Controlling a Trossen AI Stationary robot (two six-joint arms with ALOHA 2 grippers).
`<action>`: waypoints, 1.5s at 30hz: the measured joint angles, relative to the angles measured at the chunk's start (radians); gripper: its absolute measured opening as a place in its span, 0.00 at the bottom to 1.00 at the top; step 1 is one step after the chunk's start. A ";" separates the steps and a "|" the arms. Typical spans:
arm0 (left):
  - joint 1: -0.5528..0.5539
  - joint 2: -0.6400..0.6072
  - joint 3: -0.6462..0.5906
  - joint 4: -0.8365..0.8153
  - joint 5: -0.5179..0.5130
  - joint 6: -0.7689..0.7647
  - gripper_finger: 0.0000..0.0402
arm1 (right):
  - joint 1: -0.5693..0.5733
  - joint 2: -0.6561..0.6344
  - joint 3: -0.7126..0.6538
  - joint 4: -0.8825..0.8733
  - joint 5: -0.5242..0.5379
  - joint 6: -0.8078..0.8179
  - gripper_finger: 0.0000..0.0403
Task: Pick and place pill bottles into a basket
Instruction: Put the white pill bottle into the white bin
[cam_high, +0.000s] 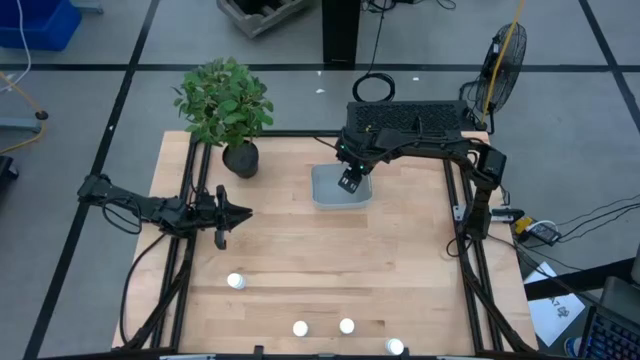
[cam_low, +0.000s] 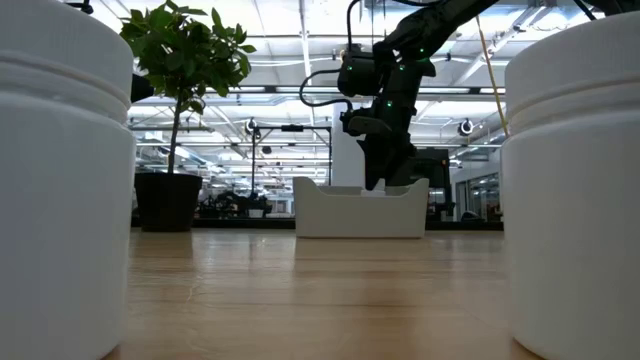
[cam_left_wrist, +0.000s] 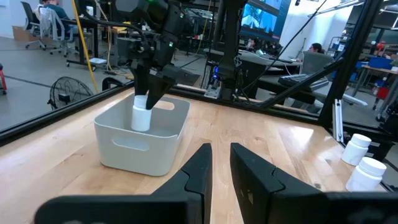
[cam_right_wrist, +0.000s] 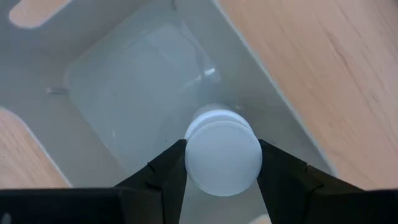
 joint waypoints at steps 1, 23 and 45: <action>0.000 0.000 0.000 0.000 0.000 0.000 0.15 | -0.004 0.000 0.000 0.000 0.002 0.000 0.40; 0.000 0.000 0.000 0.000 0.000 0.000 0.15 | -0.002 0.029 -0.001 -0.024 0.004 -0.022 0.42; 0.000 0.000 0.000 0.000 0.000 0.000 0.15 | 0.013 0.047 -0.002 0.003 0.013 -0.096 0.61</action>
